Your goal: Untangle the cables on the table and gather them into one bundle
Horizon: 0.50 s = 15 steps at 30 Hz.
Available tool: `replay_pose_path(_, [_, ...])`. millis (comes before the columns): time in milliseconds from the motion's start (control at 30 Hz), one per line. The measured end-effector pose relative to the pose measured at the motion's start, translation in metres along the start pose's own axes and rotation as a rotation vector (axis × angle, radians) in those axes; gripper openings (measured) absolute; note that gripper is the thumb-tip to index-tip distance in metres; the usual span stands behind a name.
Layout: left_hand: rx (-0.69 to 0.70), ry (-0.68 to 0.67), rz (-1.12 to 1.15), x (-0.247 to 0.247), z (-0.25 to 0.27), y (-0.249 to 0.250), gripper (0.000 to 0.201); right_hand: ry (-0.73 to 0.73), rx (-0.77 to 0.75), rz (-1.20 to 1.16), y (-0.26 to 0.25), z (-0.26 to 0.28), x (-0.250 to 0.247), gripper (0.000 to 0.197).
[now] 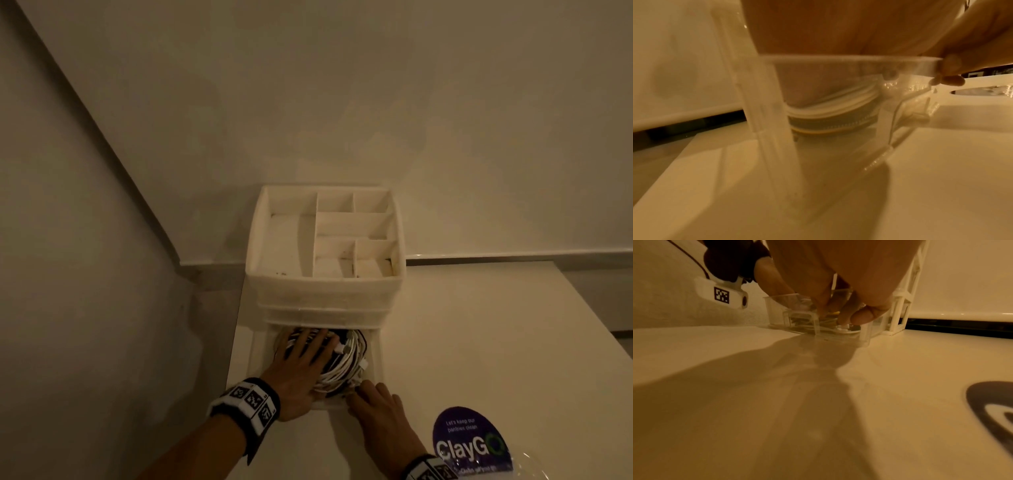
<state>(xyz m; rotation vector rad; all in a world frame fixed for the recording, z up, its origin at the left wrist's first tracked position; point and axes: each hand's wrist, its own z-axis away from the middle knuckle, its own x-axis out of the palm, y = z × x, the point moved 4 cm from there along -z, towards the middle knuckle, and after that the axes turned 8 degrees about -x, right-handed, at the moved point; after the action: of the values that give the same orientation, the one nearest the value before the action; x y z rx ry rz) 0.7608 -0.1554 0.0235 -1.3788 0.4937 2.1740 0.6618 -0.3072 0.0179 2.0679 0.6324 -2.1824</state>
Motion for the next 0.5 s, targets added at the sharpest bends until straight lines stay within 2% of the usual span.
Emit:
replay_pose_path(133, [-0.048, -0.074, 0.078, -0.001, -0.005, 0.002, 0.089, -0.025, 0.049, -0.062, 0.001, 0.001, -0.001, 0.045])
replay_pose_path(233, [-0.072, 0.008, 0.225, -0.013, 0.000, 0.011, 0.098, 0.023, 0.070, -0.094, -0.003, 0.003, -0.001, 0.045])
replay_pose_path(333, [-0.123, 0.258, 0.353, -0.019, 0.012, 0.010, 0.093, 0.091, 0.102, -0.177, -0.004, 0.006, -0.013, 0.043])
replay_pose_path(433, [-0.204, 0.600, 0.564, -0.018, 0.032, 0.000, 0.072, 0.322, 0.202, -0.260, 0.005, 0.014, -0.041, 0.032])
replay_pose_path(500, [-0.301, 0.858, 0.744, -0.022, 0.047, -0.017, 0.050, 0.398, 0.335, -0.347, 0.019, 0.010, -0.058, 0.024])
